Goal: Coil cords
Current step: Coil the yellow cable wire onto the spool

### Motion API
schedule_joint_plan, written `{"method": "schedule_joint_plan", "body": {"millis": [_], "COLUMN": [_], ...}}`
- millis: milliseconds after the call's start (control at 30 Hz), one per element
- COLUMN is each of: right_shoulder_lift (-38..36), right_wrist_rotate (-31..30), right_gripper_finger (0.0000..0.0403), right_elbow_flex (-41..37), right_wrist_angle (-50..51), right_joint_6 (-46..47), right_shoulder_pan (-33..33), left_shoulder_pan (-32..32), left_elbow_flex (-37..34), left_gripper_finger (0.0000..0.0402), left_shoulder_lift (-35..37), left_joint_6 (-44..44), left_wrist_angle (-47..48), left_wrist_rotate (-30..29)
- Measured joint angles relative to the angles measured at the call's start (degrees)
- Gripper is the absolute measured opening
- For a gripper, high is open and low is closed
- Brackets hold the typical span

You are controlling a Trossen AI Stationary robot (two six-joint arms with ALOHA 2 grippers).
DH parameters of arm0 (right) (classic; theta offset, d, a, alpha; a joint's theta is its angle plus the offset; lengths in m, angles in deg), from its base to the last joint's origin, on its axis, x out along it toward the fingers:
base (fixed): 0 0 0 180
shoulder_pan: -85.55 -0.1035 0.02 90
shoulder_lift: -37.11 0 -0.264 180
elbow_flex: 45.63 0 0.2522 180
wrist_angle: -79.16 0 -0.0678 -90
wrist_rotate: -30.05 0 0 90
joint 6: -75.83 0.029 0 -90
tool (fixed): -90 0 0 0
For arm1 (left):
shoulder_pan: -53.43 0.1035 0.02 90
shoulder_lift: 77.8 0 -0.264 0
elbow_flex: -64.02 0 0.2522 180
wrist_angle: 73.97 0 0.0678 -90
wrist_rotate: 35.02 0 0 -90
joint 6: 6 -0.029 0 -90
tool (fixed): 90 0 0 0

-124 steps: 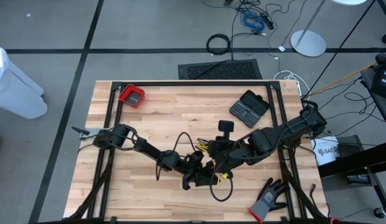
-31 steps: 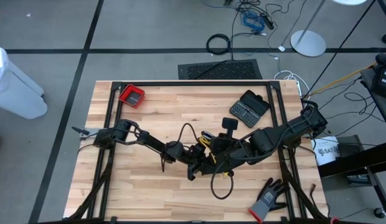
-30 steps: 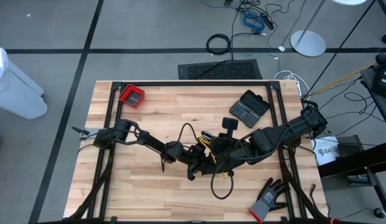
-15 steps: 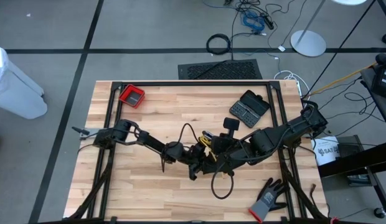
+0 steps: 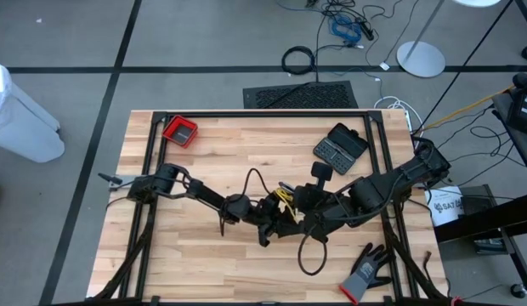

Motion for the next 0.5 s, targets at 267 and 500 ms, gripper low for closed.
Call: {"method": "schedule_joint_plan", "body": {"millis": [267,500], "right_shoulder_lift": [0.00,-0.10], "right_wrist_rotate": [-0.69,-2.43], "right_gripper_finger": [0.0000,0.0000], "right_elbow_flex": [0.00,0.11], "right_wrist_angle": [-0.40,0.22], "right_joint_6": [-0.53,1.51], "right_shoulder_pan": [-0.15,-0.10], "left_shoulder_pan": [-0.01,0.28], "left_elbow_flex": [0.00,0.00], "left_gripper_finger": [0.0005,0.0005], "left_shoulder_lift": [0.00,0.00], "left_joint_6": [-1.61,-1.39], "left_wrist_angle": [3.75,1.88], "left_wrist_rotate": [-0.79,-3.99]}}
